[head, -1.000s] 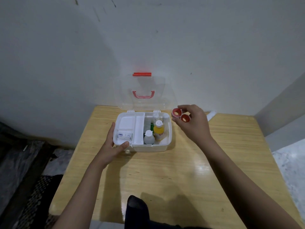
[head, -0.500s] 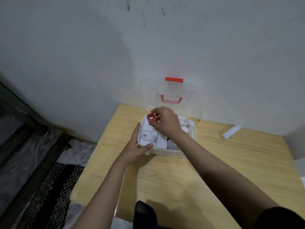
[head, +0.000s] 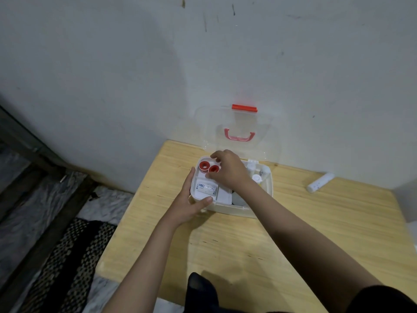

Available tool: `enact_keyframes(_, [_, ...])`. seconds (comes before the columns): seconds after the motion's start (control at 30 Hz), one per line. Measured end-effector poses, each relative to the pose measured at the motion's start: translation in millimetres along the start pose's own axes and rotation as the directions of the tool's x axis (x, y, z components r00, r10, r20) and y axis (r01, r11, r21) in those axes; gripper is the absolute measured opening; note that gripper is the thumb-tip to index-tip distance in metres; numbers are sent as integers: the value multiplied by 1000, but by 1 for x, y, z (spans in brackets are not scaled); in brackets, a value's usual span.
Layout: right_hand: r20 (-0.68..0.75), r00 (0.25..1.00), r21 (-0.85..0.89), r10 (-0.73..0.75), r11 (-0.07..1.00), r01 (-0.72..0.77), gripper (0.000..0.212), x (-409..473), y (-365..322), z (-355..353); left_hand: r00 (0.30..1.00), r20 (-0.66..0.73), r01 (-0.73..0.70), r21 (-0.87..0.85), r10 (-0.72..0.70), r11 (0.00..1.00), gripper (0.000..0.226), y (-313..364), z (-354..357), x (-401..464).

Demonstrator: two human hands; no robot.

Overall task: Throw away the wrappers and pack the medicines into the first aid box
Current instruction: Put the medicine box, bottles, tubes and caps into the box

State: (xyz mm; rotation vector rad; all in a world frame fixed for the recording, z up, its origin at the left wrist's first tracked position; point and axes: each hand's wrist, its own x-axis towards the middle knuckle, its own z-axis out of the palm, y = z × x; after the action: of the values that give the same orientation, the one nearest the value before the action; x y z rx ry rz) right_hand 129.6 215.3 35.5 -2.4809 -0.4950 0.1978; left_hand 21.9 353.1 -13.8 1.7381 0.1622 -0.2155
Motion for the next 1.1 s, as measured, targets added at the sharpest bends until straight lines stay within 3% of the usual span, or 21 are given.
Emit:
enact_keyframes(0.4, [57, 996, -8, -66, 998, 67, 37, -1, 5, -4, 1000, -6, -4, 19, 4, 1000, 103, 0, 0, 0])
enact_keyframes(0.5, [-17, 997, 40, -80, 996, 80, 38, -9, 11, -16, 1000, -6, -4, 11, 4, 1000, 104, 1, 0, 0])
enact_keyframes(0.63, [-242, 970, 170, -21, 983, 63, 27, -33, 34, -45, 1000, -11, -13, -6, 13, 1000, 104, 3, 3, -1])
enact_keyframes(0.77, [-456, 866, 284, 204, 956, -76, 19, -60, 93, -62, 1000, -26, -4, -7, 4, 1000, 100, 3, 4, -2])
enact_keyframes(0.9, [-530, 716, 227, 454, 890, -396, 36, -75, 162, -65, 1000, -27, -5, 2, 5, 1000, 101, 3, 4, 0])
enact_keyframes(1.03, [-455, 529, 263, 716, 676, -689, 58, -72, 204, -75, 999, -40, 19, -11, -19, 1000, 103, 4, 5, 0])
enact_keyframes(1.1, [-364, 502, 279, 785, 606, -745, 59, -68, 216, -77, 999, -44, 26, -16, -27, 1000, 103, 4, 7, 1])
